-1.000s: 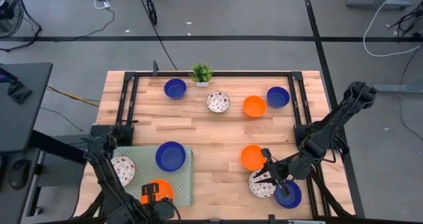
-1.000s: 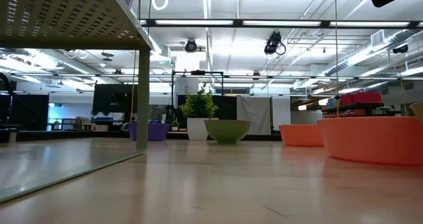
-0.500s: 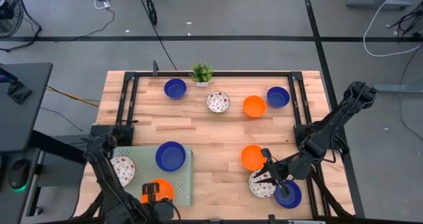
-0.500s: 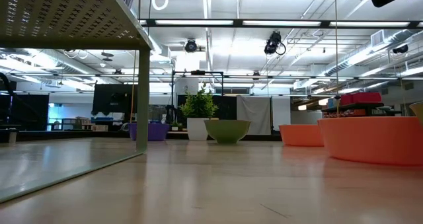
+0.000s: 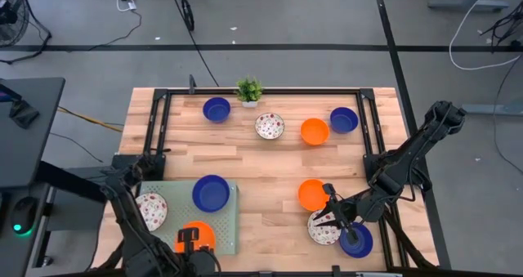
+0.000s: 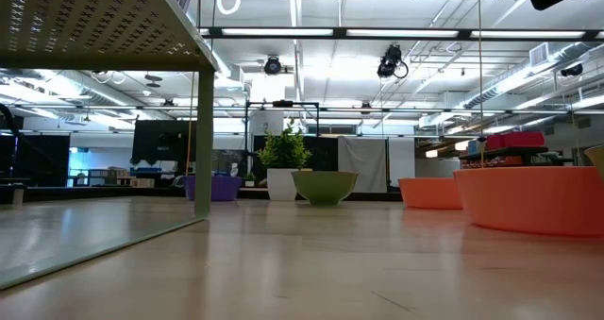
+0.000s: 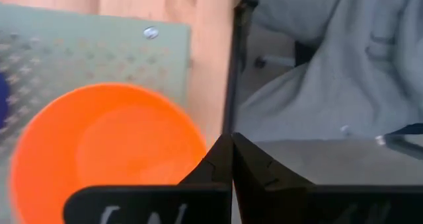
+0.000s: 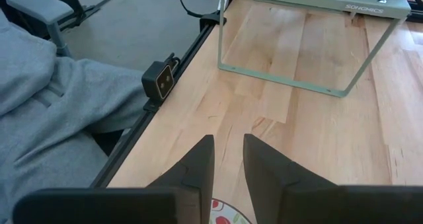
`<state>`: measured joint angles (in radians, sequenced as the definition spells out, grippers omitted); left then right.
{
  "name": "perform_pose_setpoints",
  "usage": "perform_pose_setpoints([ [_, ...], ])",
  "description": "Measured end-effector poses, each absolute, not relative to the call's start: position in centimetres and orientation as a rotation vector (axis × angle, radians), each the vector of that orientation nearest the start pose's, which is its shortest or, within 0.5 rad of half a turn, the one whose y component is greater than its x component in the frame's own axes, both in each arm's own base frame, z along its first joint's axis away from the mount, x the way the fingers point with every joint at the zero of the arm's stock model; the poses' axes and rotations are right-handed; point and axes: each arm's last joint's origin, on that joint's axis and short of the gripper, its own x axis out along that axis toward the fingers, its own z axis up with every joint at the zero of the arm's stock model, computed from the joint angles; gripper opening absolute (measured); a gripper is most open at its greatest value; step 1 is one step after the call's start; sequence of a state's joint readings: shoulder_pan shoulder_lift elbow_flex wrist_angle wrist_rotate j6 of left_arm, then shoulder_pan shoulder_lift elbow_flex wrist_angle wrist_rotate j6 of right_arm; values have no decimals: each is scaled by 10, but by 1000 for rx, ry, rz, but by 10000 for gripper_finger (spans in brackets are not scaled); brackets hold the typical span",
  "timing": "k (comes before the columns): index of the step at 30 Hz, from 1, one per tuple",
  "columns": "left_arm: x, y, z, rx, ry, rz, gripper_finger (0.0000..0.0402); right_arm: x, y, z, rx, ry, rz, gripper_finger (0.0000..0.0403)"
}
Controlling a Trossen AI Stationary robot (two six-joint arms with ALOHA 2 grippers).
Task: Pick & Place Mini bowls
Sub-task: Put the orange bowl on the shelf
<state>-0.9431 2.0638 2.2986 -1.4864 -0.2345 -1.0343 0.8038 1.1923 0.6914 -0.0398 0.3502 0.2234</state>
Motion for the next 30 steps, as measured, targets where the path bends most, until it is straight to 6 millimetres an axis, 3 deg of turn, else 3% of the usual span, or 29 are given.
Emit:
perform_pose_setpoints([
  [10, 244, -326, 358, -209, 1199, -81, 2, 179, 171, 235, -79, 502, 387, 84],
  [18, 252, -337, 338, -75, 1249, -166, 2, 179, 171, 235, -80, 504, 387, 84],
  [30, 246, -328, 328, 19, 1340, -49, 2, 179, 171, 235, -79, 503, 387, 84],
])
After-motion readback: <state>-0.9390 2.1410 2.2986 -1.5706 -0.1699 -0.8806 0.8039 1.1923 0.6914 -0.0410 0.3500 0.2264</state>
